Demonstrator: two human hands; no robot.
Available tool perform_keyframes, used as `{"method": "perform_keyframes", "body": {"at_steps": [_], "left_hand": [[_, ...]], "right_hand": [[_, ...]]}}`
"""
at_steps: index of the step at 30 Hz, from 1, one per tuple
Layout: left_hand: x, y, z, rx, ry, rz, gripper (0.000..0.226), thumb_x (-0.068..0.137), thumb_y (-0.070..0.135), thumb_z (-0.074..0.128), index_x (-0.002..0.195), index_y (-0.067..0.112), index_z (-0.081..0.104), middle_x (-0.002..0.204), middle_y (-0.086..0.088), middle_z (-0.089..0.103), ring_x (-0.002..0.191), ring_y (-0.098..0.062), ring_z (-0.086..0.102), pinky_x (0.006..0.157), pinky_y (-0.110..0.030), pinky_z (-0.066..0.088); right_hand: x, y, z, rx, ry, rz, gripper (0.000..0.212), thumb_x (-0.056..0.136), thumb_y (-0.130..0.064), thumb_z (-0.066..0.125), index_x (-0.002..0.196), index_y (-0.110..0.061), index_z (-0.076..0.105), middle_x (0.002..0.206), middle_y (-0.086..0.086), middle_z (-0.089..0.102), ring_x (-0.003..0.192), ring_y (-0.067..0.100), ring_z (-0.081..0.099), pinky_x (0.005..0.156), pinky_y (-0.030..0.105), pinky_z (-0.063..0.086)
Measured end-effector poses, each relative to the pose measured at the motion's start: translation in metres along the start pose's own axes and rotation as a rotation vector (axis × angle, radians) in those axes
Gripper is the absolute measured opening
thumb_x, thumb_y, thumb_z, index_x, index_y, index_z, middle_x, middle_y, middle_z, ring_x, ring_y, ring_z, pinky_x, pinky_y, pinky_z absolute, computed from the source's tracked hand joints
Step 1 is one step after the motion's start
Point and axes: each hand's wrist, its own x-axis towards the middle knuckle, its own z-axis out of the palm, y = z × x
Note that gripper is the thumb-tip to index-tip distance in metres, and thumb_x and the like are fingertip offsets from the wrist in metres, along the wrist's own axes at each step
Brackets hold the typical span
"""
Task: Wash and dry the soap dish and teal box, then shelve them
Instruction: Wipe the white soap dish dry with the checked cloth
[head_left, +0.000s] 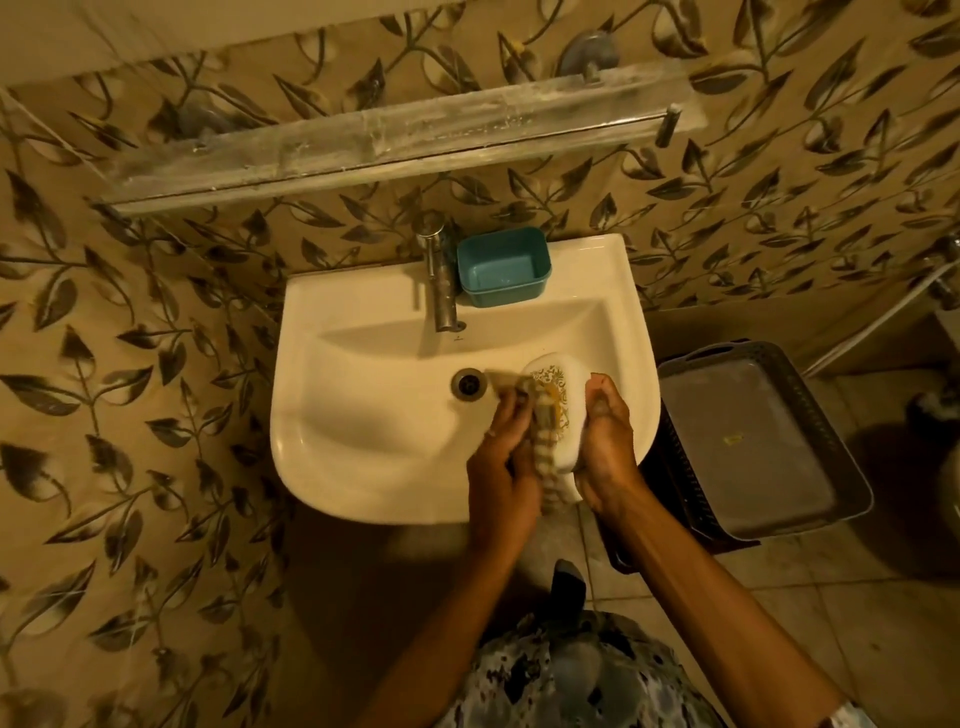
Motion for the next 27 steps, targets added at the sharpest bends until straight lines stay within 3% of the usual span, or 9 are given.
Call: {"method": "perform_keyframes", "body": {"at_steps": [3, 6, 9, 11, 13, 17, 21, 25, 27], "left_hand": [[-0.021, 0.004, 0.011, 0.181, -0.042, 0.176, 0.049, 0.089, 0.022, 0.034, 0.135, 0.041, 0.040, 0.146, 0.023, 0.033, 0.144, -0.003, 0.016, 0.120, -0.031, 0.013], [0.002, 0.010, 0.008, 0.291, -0.040, 0.233, 0.045, 0.092, 0.016, 0.036, 0.133, 0.032, 0.047, 0.147, 0.016, 0.031, 0.146, -0.007, 0.013, 0.120, -0.030, 0.008], [0.032, 0.014, -0.003, 0.237, -0.019, 0.179, 0.044, 0.093, 0.006, 0.044, 0.134, 0.021, 0.049, 0.148, 0.008, 0.031, 0.142, -0.010, 0.016, 0.116, -0.016, 0.015], [0.040, 0.012, -0.009, 0.095, 0.042, 0.062, 0.045, 0.093, 0.000, 0.042, 0.135, 0.017, 0.047, 0.147, -0.003, 0.041, 0.139, -0.014, 0.027, 0.106, -0.004, 0.025], [0.030, 0.007, -0.008, 0.023, 0.077, -0.027, 0.045, 0.095, 0.001, 0.039, 0.135, 0.021, 0.047, 0.143, -0.004, 0.048, 0.135, -0.020, 0.040, 0.107, -0.018, 0.037], [-0.021, -0.001, 0.009, 0.108, -0.033, 0.108, 0.048, 0.092, 0.010, 0.041, 0.134, 0.033, 0.045, 0.147, 0.012, 0.035, 0.145, -0.009, 0.019, 0.117, -0.020, 0.020], [-0.003, 0.002, 0.012, 0.165, -0.129, 0.190, 0.047, 0.089, 0.009, 0.042, 0.133, 0.024, 0.050, 0.145, 0.006, 0.040, 0.141, -0.013, 0.029, 0.118, -0.042, 0.026], [0.045, 0.003, 0.000, 0.109, -0.072, 0.025, 0.043, 0.092, 0.002, 0.046, 0.129, 0.020, 0.055, 0.137, -0.009, 0.054, 0.129, -0.022, 0.048, 0.110, -0.035, 0.038], [0.058, -0.002, -0.010, -0.042, 0.004, -0.153, 0.036, 0.094, 0.004, 0.044, 0.124, 0.015, 0.061, 0.115, -0.008, 0.067, 0.107, -0.023, 0.062, 0.088, -0.023, 0.053]], "right_hand": [[-0.002, 0.002, -0.002, -0.008, -0.028, 0.007, 0.030, 0.102, -0.023, 0.035, 0.087, -0.018, 0.060, 0.094, 0.008, 0.068, 0.096, 0.029, 0.065, 0.092, 0.047, 0.053], [-0.008, 0.005, -0.002, -0.076, -0.113, -0.018, 0.025, 0.101, -0.015, 0.039, 0.092, -0.015, 0.062, 0.095, 0.008, 0.068, 0.095, 0.026, 0.064, 0.095, 0.048, 0.051], [-0.011, 0.011, -0.002, -0.150, -0.099, 0.008, 0.032, 0.103, -0.023, 0.035, 0.124, -0.009, 0.055, 0.125, 0.015, 0.061, 0.118, 0.028, 0.056, 0.105, 0.049, 0.043], [-0.011, 0.015, -0.001, -0.139, -0.072, 0.026, 0.039, 0.103, -0.026, 0.034, 0.132, -0.004, 0.047, 0.133, 0.020, 0.054, 0.123, 0.033, 0.052, 0.107, 0.052, 0.040], [-0.012, 0.013, 0.002, -0.064, -0.031, 0.015, 0.036, 0.103, -0.027, 0.035, 0.127, -0.007, 0.052, 0.127, 0.018, 0.059, 0.118, 0.033, 0.056, 0.104, 0.051, 0.044], [-0.004, 0.011, 0.000, 0.022, 0.047, 0.005, 0.031, 0.103, -0.026, 0.033, 0.093, -0.021, 0.062, 0.104, 0.011, 0.067, 0.102, 0.030, 0.063, 0.096, 0.049, 0.051], [0.003, 0.014, -0.004, -0.010, 0.002, 0.049, 0.031, 0.102, -0.020, 0.033, 0.085, -0.016, 0.058, 0.092, 0.012, 0.065, 0.092, 0.028, 0.062, 0.095, 0.049, 0.050], [-0.009, 0.016, -0.001, -0.209, -0.071, -0.016, 0.031, 0.103, -0.021, 0.031, 0.089, -0.026, 0.058, 0.093, 0.000, 0.064, 0.093, 0.020, 0.062, 0.084, 0.034, 0.053], [-0.011, 0.010, 0.000, -0.256, -0.107, -0.076, 0.027, 0.103, -0.025, 0.031, 0.093, -0.025, 0.056, 0.094, -0.002, 0.063, 0.092, 0.016, 0.061, 0.079, 0.032, 0.055]]}}
